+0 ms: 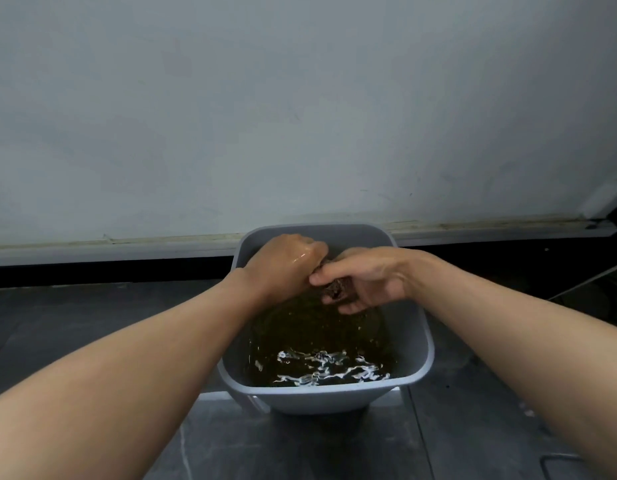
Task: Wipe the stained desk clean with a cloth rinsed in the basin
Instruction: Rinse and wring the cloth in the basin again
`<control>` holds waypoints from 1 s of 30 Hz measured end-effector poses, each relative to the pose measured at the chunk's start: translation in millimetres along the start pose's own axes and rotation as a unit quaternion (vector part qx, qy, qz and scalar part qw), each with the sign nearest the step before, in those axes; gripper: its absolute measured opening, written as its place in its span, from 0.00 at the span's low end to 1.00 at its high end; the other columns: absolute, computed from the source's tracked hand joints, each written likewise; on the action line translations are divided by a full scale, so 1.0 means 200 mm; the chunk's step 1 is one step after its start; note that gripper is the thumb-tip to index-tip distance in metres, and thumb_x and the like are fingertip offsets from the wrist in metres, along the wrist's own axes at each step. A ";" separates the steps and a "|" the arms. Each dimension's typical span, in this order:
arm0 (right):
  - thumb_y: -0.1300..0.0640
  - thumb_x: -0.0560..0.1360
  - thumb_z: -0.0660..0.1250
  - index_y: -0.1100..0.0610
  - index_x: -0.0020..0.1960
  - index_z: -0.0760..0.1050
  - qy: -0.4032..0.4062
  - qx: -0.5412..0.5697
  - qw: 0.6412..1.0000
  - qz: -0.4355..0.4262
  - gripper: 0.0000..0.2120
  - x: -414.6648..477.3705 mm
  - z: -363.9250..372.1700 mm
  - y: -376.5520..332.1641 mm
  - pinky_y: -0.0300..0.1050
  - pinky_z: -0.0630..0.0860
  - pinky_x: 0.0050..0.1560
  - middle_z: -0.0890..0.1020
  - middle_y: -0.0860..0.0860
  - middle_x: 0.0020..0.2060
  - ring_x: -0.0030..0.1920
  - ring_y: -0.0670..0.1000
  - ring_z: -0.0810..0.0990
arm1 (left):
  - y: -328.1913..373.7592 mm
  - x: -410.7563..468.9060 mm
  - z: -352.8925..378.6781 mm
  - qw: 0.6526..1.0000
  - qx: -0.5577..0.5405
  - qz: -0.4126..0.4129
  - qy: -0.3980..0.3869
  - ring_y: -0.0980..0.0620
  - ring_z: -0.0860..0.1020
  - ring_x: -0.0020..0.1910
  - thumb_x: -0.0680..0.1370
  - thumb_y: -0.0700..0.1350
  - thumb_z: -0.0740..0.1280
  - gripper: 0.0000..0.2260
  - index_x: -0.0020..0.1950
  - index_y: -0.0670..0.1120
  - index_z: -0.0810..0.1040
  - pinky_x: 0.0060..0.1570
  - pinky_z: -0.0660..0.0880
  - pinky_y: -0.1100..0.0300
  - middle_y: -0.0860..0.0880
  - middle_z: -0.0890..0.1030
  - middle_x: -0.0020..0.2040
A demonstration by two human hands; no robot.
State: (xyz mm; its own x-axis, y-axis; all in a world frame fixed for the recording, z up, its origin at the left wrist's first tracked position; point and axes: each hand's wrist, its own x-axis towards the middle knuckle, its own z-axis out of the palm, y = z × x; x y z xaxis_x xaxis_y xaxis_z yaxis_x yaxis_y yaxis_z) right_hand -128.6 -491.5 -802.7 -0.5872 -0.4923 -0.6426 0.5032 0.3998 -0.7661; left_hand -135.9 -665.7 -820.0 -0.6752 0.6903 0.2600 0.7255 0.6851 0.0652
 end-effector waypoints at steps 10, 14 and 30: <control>0.61 0.80 0.62 0.57 0.44 0.72 0.101 -0.246 0.964 -0.008 0.05 0.03 0.12 0.00 0.41 0.72 0.31 0.78 0.52 0.32 0.29 0.49 0.81 | 0.06 0.03 0.00 0.993 0.043 -0.028 -0.108 0.42 0.80 0.42 0.77 0.39 0.66 0.03 0.46 0.44 0.78 0.37 0.66 0.56 0.44 0.82 0.43; 0.53 0.79 0.64 0.57 0.42 0.75 0.189 -0.450 0.871 -0.059 0.09 0.06 0.12 0.02 0.43 0.77 0.33 0.82 0.52 0.32 0.29 0.52 0.83 | 0.10 0.07 -0.01 0.972 -0.010 -0.145 -0.186 0.47 0.78 0.37 0.75 0.39 0.67 0.08 0.37 0.47 0.73 0.37 0.72 0.56 0.49 0.76 0.35; 0.59 0.80 0.63 0.57 0.60 0.68 0.347 -0.699 0.593 -0.196 0.10 0.06 0.15 -0.03 0.50 0.66 0.35 0.81 0.55 0.50 0.47 0.59 0.83 | 0.02 0.12 -0.10 0.754 -0.386 -0.399 -0.350 0.56 0.72 0.25 0.77 0.28 0.56 0.13 0.40 0.43 0.71 0.21 0.64 0.68 0.47 0.72 0.31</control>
State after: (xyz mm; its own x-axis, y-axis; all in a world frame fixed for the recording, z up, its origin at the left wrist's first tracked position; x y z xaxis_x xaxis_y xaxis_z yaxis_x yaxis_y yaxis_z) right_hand -119.4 -524.0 -806.3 -0.8495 -0.5159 0.1102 -0.4910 0.8496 0.1925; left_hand -147.2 -651.2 -793.2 -0.6463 0.2692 -0.7141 -0.2700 0.7945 0.5439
